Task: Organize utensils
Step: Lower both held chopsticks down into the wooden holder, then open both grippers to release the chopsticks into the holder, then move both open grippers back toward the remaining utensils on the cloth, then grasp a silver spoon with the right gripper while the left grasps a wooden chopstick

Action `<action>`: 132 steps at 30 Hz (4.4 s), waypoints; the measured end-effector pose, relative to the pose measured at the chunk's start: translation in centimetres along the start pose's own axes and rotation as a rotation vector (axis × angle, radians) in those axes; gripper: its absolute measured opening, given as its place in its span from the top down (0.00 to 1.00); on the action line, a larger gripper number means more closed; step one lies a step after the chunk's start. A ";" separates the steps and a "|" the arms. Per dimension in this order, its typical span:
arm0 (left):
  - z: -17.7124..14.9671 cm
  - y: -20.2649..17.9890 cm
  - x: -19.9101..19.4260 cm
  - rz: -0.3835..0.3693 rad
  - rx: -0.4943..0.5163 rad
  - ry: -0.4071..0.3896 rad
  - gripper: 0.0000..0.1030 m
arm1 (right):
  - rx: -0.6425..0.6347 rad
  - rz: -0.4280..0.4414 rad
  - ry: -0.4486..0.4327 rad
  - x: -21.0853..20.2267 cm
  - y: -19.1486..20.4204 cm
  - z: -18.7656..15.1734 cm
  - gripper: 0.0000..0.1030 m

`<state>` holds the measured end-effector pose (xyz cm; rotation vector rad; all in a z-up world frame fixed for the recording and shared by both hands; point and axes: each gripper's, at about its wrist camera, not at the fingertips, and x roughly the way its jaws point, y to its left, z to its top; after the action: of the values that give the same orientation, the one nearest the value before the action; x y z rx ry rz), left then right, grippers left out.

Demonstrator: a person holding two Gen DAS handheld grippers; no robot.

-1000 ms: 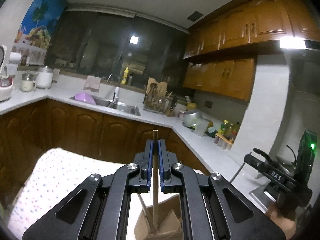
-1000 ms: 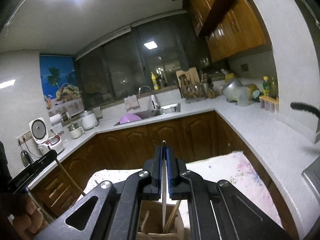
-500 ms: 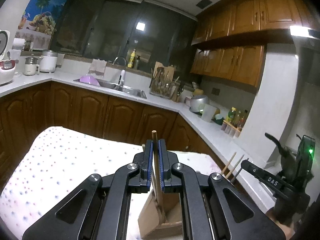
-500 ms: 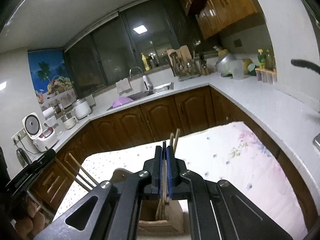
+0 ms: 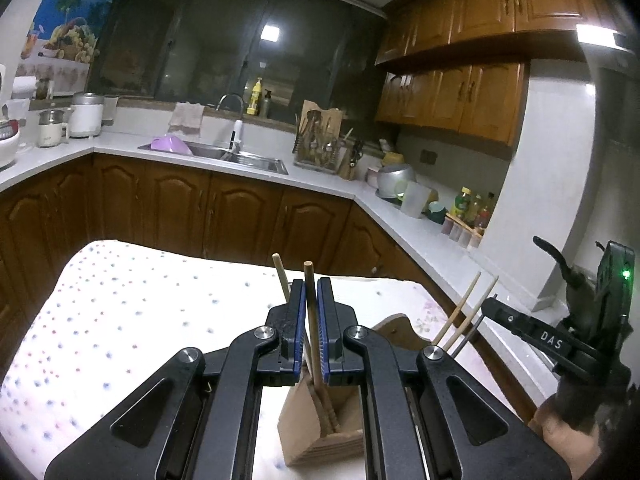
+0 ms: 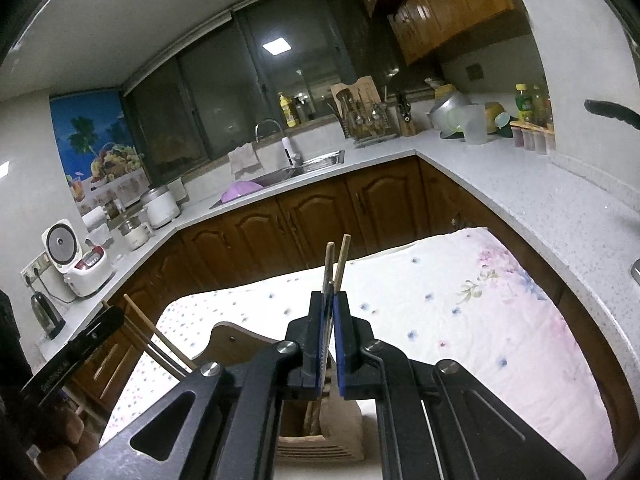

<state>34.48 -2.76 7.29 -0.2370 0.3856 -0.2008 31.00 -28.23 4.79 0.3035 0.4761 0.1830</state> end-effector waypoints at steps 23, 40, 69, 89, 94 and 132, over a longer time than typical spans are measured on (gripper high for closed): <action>-0.1 0.6 -3.1 0.008 0.007 -0.009 0.35 | 0.038 0.036 -0.014 -1.8 -0.3 -0.6 0.40; -4.2 3.6 -11.0 0.080 0.023 0.047 0.11 | -0.003 0.081 -0.036 -8.6 1.7 -4.4 0.11; -12.6 4.8 -17.5 0.096 -0.002 0.238 0.11 | 0.008 0.051 0.111 -15.4 0.7 -14.5 0.07; -16.8 0.2 -10.6 0.037 0.064 0.484 0.12 | 0.017 -0.025 0.302 -10.4 -1.7 -18.6 0.34; -17.5 -0.9 -8.1 0.024 0.094 0.548 0.21 | 0.028 -0.048 0.349 -9.0 -2.7 -19.0 0.43; -18.8 -3.8 -2.2 -0.054 0.251 0.661 0.97 | -0.055 -0.048 0.474 -5.2 -2.2 -19.8 0.96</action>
<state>24.48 -9.43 -7.88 0.0759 1.0022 -0.3781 17.26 -26.68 -10.51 0.1925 0.9446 0.2213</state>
